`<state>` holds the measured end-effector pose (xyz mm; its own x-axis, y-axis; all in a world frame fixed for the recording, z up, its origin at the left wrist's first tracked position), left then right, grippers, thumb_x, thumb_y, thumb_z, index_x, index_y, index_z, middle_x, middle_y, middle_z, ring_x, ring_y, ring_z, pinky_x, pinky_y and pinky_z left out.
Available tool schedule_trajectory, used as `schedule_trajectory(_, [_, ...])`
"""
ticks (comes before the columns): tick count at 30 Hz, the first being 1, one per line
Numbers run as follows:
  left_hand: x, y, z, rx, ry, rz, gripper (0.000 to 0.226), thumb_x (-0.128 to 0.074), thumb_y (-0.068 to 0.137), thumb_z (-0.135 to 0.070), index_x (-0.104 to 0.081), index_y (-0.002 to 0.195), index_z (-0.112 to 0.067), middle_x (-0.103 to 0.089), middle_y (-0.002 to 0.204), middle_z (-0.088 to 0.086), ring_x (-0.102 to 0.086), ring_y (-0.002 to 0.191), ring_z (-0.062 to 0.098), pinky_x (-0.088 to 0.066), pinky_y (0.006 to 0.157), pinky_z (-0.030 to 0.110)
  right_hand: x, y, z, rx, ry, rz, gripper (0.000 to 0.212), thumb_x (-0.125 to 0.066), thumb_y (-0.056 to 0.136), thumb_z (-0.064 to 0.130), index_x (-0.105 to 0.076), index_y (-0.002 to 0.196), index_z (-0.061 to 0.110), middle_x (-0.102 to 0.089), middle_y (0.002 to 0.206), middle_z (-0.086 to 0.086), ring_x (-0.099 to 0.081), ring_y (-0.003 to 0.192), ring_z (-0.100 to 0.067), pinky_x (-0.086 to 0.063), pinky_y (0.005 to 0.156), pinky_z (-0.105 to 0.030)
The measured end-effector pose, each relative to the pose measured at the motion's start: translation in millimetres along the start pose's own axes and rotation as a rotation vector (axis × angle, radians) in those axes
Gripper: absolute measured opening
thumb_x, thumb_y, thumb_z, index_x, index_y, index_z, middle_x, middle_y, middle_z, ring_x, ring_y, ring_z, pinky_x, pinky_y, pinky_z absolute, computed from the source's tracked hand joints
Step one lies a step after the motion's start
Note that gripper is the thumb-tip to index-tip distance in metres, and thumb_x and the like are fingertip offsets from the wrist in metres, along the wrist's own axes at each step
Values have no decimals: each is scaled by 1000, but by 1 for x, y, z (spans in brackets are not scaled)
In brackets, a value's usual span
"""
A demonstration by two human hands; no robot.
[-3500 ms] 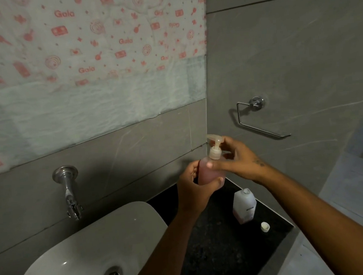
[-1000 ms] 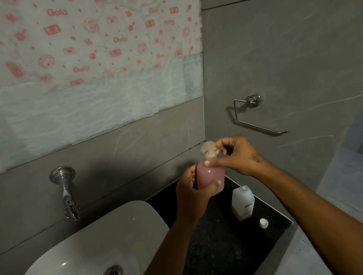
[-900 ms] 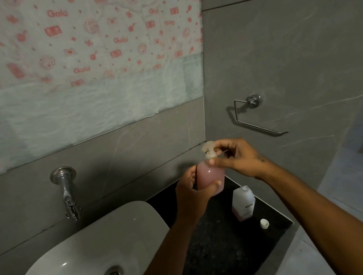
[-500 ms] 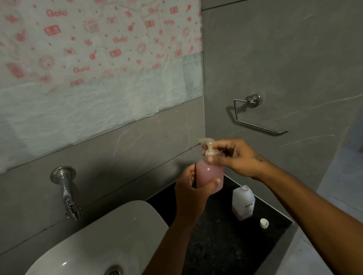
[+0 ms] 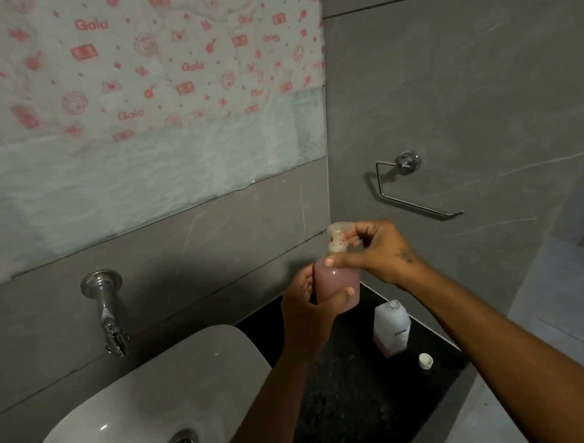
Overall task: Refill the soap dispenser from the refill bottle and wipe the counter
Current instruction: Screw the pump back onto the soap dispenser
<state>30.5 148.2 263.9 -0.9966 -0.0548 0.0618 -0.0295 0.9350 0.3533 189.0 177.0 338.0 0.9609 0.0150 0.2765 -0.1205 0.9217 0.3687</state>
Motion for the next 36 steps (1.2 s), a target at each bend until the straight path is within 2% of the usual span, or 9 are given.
schedule_trajectory(4, [1,-1,-2,-17,34,2,49,-87,65,-38,-63,103,-56,-69,104,-31,-68,100,-3,-58,72,16,-4,-4,-2,-58,35,151,48,-84,64,51,-76,106,28,-73,113,5,-67,109,-12,-56,89,-34])
schedule_trajectory(8, [1,1,1,5,21,-2,52,-90,68,-24,-63,106,-48,-70,103,-29,-66,100,-6,-55,69,12,-4,-4,3,-14,-50,112,32,-82,73,36,-76,102,25,-75,106,4,-67,98,-3,-54,83,-31])
schedule_trajectory(11, [2,0,2,5,13,1,51,-90,68,-26,-64,106,-47,-71,106,-19,-68,100,-2,-57,70,15,-2,-4,8,6,-46,52,40,-85,65,37,-75,99,18,-75,100,-4,-70,95,-14,-56,83,-34])
schedule_trajectory(17, [3,-1,-2,12,-6,-8,49,-85,61,-43,-63,104,-53,-70,105,-27,-68,100,-2,-57,72,15,-2,-5,12,-6,-54,227,30,-74,85,19,-73,114,21,-68,121,-2,-62,113,-21,-48,97,-49])
schedule_trajectory(21, [2,0,1,23,-26,-8,53,-86,60,-43,-65,108,-48,-71,108,-24,-68,102,0,-58,72,17,0,-4,16,17,-163,192,22,-78,82,25,-73,103,26,-68,108,5,-60,95,-5,-43,79,-32])
schedule_trajectory(24, [1,0,1,13,-29,-6,59,-86,60,-43,-65,116,-39,-72,114,-13,-68,103,1,-58,72,16,2,-4,17,42,-204,168,20,-80,79,29,-72,97,29,-68,102,9,-57,89,3,-38,76,-23])
schedule_trajectory(28, [1,0,0,9,-18,-14,54,-87,63,-39,-64,111,-44,-71,112,-14,-68,102,0,-57,71,15,-2,-5,16,68,-226,204,25,-75,85,29,-73,109,21,-68,115,9,-60,104,-2,-42,80,-14])
schedule_trajectory(32, [1,1,0,-5,-3,-18,51,-87,63,-37,-64,108,-48,-71,110,-17,-68,100,-1,-58,71,17,-1,-3,16,141,-276,125,21,-80,80,28,-74,96,16,-69,97,-7,-60,91,-18,-38,70,-15])
schedule_trajectory(36, [2,3,2,-10,3,-18,51,-87,63,-35,-63,106,-49,-71,110,-16,-68,100,0,-60,71,20,-2,-2,12,135,-246,114,22,-80,78,33,-75,95,19,-70,97,-5,-59,90,-20,-39,69,-14])
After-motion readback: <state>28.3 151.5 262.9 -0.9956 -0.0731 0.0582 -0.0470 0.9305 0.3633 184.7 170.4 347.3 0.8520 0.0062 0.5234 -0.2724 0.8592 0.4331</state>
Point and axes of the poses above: each hand's wrist, its own y-axis towards the middle knuckle, its own x-axis out of the back of the hand, z = x × y, the point moved 7 cm from there along y, towards the middle knuckle
